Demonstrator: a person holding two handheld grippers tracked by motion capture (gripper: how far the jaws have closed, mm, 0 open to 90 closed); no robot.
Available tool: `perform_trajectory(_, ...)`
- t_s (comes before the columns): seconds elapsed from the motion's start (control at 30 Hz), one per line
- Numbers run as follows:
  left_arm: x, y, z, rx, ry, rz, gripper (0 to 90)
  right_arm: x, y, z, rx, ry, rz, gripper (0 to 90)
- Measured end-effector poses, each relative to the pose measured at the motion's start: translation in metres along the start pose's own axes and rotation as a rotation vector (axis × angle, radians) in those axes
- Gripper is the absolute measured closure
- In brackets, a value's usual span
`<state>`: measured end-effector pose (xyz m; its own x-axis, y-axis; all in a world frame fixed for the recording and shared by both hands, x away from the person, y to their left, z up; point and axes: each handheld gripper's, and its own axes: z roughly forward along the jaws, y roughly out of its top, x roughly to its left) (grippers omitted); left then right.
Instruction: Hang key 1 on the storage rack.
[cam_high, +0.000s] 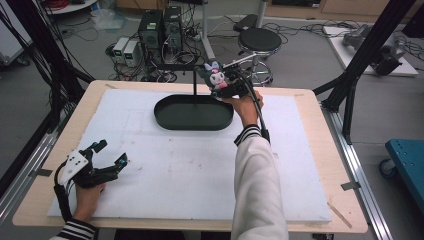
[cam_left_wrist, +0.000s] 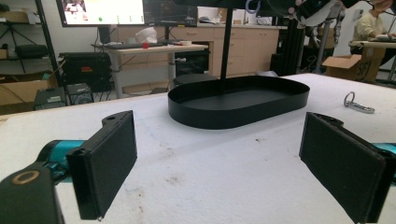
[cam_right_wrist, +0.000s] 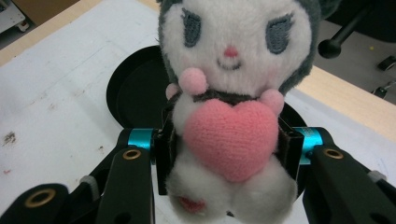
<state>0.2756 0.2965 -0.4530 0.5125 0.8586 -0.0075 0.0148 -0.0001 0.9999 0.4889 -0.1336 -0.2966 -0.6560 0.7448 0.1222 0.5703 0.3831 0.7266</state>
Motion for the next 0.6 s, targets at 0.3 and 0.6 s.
perform_trajectory(0.3,0.000,0.000,0.000,0.002,0.001,-0.001,11.6,0.000,-0.006,0.007,0.056,-0.013,0.000,54.2)
perform_trajectory(0.6,0.000,0.000,0.000,0.002,0.001,-0.002,11.6,0.003,-0.008,0.019,0.112,-0.016,-0.008,54.2)
